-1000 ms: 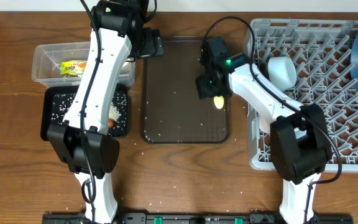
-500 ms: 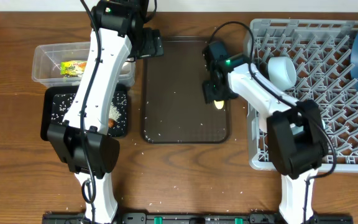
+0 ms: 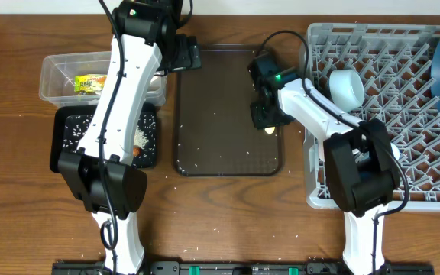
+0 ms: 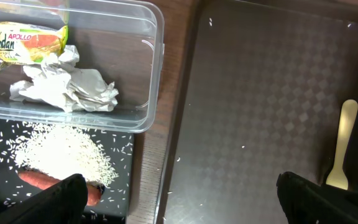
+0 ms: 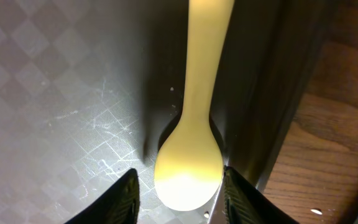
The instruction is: Sort waste into correct bins and load items into the dishwasher rack
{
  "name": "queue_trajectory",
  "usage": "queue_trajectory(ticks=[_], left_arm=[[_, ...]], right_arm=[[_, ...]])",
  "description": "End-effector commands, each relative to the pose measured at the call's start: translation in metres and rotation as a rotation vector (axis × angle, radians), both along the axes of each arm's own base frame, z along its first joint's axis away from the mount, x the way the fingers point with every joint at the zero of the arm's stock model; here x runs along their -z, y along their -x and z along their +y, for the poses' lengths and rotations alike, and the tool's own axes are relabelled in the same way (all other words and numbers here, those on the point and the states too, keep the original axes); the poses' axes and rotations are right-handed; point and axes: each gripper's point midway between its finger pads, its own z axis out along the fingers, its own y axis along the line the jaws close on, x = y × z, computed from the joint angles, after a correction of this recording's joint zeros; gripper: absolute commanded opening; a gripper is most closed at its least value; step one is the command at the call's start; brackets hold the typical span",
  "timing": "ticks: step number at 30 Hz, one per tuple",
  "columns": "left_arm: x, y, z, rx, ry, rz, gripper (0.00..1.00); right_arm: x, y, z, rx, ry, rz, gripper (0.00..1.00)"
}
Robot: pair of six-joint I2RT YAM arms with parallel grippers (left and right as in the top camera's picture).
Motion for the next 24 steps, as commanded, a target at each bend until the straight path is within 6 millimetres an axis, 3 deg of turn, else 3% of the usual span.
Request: queue_trajectory(ticks=[1,10,12,18,24], left_arm=[[-0.002,-0.002,0.003,-0.011,-0.008,-0.010,1.00],[-0.002,-0.002,0.003,-0.011,-0.008,-0.010,1.00],[-0.002,-0.002,0.003,-0.011,-0.008,-0.010,1.00],[-0.002,-0.002,0.003,-0.011,-0.008,-0.010,1.00],[-0.002,-0.002,0.003,-0.011,-0.008,-0.010,1.00]], right_arm=[[0.014,0.004,-0.002,0.005,0.009,0.037,0.38],[0.029,0.009,-0.004,0.003,0.025,0.075,0.35],[0.029,0.010,-0.002,-0.015,0.016,0.079,0.32],[0.029,0.008,-0.001,-0.019,0.012,0.073,0.07],[0.018,0.007,0.000,-0.031,0.006,0.058,0.06]])
